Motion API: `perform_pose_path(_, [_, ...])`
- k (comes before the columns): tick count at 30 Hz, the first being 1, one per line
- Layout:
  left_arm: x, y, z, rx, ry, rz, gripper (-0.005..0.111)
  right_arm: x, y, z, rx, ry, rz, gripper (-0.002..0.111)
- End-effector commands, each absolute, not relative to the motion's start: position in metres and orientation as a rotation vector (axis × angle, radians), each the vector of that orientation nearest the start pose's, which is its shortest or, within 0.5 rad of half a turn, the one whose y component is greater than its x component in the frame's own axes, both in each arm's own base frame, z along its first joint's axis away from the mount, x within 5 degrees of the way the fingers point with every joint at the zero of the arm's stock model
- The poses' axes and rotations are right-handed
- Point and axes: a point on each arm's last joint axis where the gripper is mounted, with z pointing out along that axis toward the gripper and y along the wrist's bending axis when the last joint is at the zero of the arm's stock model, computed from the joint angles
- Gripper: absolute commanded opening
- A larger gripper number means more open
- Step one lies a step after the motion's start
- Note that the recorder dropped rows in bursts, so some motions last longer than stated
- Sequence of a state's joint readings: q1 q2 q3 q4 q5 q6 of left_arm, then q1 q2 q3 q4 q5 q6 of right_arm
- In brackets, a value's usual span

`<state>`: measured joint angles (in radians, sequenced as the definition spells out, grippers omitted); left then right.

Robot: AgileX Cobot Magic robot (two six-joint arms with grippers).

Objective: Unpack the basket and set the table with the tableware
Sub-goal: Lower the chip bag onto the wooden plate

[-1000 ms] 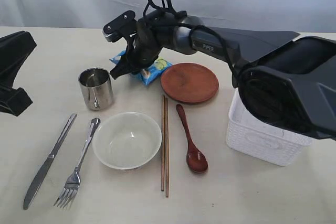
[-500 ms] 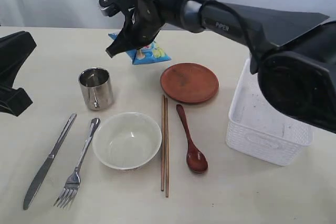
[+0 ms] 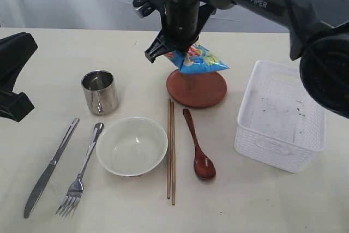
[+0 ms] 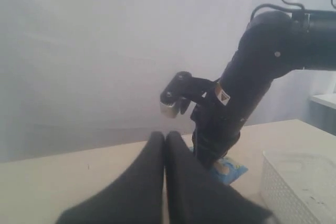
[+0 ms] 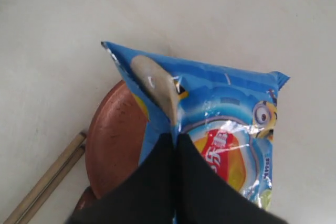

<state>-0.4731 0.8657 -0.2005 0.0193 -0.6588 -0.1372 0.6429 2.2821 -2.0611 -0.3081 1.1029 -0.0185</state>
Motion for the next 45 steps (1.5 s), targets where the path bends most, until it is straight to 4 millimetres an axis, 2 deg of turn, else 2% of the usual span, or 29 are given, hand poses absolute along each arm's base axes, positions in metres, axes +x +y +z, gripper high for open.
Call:
perform_pose_path(1, [0.14, -0.073, 0.251, 0.282, 1.482, -0.485, 0.0, 0.408, 0.272, 0.202, -1.023, 2.551, -0.261, 0.0])
perform_pose_path(6, [0.14, -0.073, 0.251, 0.282, 1.482, -0.485, 0.0, 0.406, 0.273, 0.184, -1.044, 2.53, -0.223, 0.0])
perform_pose_path(14, [0.14, -0.073, 0.251, 0.282, 1.482, -0.485, 0.0, 0.406, 0.274, 0.184, -1.045, 2.524, -0.213, 0.001])
perform_pose_path(16, [0.14, -0.073, 0.251, 0.282, 1.482, -0.485, 0.0, 0.406, 0.273, 0.184, -1.051, 2.53, -0.225, 0.01])
perform_pose_path(21, [0.14, -0.073, 0.251, 0.282, 1.482, -0.485, 0.0, 0.407, 0.269, 0.184, -1.039, 2.539, -0.248, 0.05])
perform_pose_path(23, [0.14, -0.073, 0.251, 0.282, 1.482, -0.485, 0.0, 0.407, 0.268, 0.188, -1.036, 2.532, -0.248, 0.055])
perform_pose_path(25, [0.14, -0.073, 0.251, 0.282, 1.482, -0.485, 0.0, 0.406, 0.268, 0.196, -1.028, 2.519, -0.242, 0.054])
perform_pose_path(29, [0.14, -0.073, 0.251, 0.282, 1.482, -0.485, 0.0, 0.404, 0.265, 0.225, -0.981, 2.454, -0.208, 0.046])
perform_pose_path(33, [0.14, -0.073, 0.251, 0.282, 1.482, -0.485, 0.0, 0.403, 0.265, 0.239, -0.966, 2.408, -0.189, 0.021])
perform_pose_path(36, [0.14, -0.073, 0.251, 0.282, 1.482, -0.485, 0.0, 0.406, 0.267, 0.231, -0.932, 2.428, -0.175, 0.0])
perform_pose_path(41, [0.14, -0.073, 0.25, 0.283, 1.487, -0.485, 0.0, 0.41, 0.271, 0.197, -0.918, 2.499, -0.182, 0.0])
perform_pose_path(45, [0.14, -0.073, 0.25, 0.284, 1.493, -0.484, 0.0, 0.417, 0.27, 0.169, -0.865, 2.535, -0.254, 0.0])
